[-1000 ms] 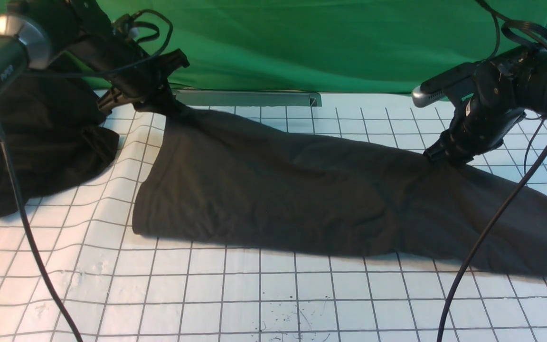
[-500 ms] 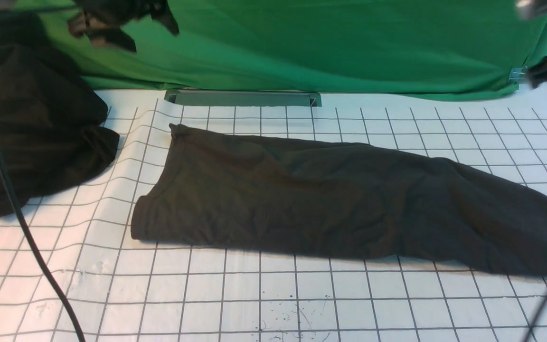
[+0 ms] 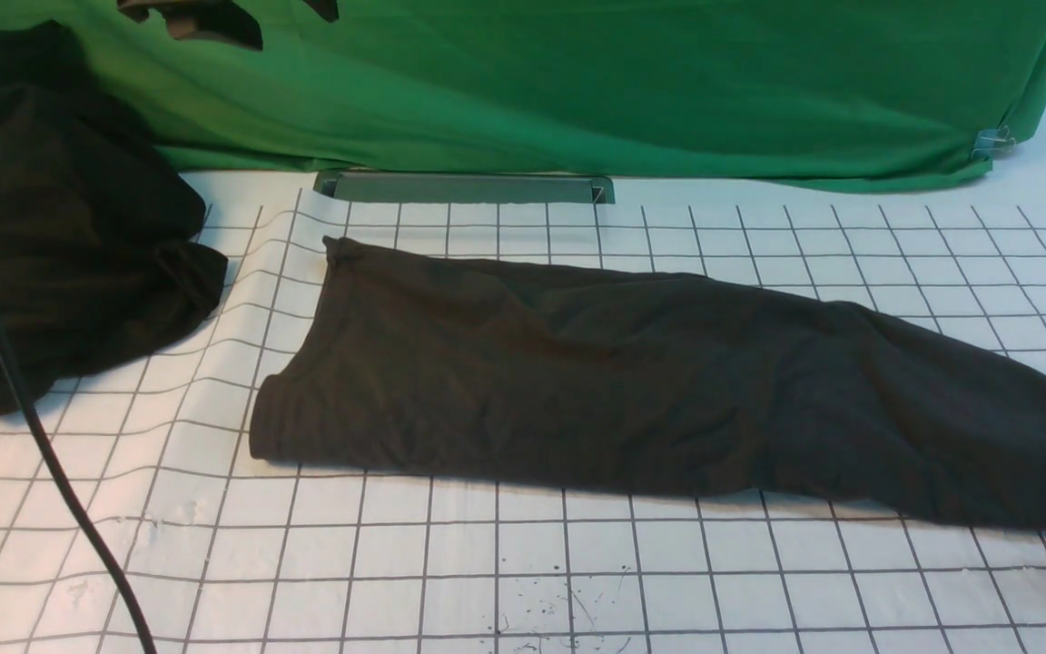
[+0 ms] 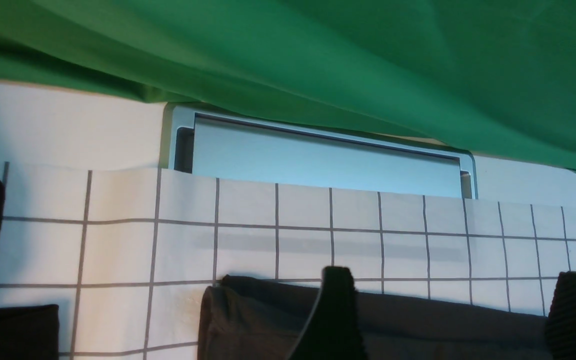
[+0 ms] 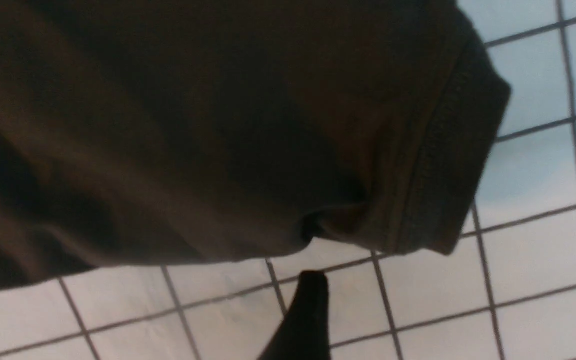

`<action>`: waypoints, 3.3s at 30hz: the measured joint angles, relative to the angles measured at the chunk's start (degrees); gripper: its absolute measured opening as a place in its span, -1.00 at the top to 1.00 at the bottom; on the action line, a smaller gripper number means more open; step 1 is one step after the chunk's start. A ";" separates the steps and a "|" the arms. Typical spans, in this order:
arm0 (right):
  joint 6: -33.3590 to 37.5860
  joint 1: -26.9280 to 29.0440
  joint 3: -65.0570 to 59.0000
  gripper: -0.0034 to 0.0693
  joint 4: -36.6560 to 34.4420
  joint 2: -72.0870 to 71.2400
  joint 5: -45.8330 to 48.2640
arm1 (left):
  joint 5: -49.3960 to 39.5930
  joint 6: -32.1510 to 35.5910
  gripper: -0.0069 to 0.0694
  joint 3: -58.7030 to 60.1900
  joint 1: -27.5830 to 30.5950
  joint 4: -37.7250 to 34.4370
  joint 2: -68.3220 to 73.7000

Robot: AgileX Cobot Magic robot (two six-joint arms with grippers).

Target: Fold a long-sleeved shirt over a white checkered tablecloth.

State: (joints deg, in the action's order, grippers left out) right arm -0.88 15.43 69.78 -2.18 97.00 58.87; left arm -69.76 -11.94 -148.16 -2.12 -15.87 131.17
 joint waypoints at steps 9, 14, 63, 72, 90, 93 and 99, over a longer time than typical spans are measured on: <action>-3.36 0.32 -2.10 -0.95 0.05 6.62 -9.24 | 0.00 1.72 -0.50 0.00 0.00 -2.33 0.00; -3.75 0.32 -2.10 -0.80 -0.12 11.26 -12.71 | 0.00 1.72 -0.50 0.04 0.00 -2.48 0.00; -22.96 -47.88 39.97 0.67 2.18 19.04 1.10 | 0.04 13.62 0.81 12.10 12.65 -24.74 -10.64; -28.38 -53.08 39.78 -0.77 2.18 26.30 -5.46 | 0.04 13.62 0.81 12.10 12.65 -24.78 -10.64; -5.44 -53.46 46.22 0.86 1.59 -9.95 10.06 | -0.04 13.91 0.81 15.67 12.65 -22.78 -13.62; -3.97 -56.29 42.70 0.86 2.18 -19.50 10.01 | 0.03 13.93 0.81 15.87 12.65 -22.72 -13.69; -8.20 -60.09 24.41 0.86 12.92 -35.19 7.31 | 0.03 13.98 0.81 15.99 12.65 -22.70 -13.69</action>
State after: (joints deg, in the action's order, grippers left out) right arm -9.08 -44.66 94.19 10.74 61.81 66.18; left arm -69.73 2.04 -132.17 10.53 -38.57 117.48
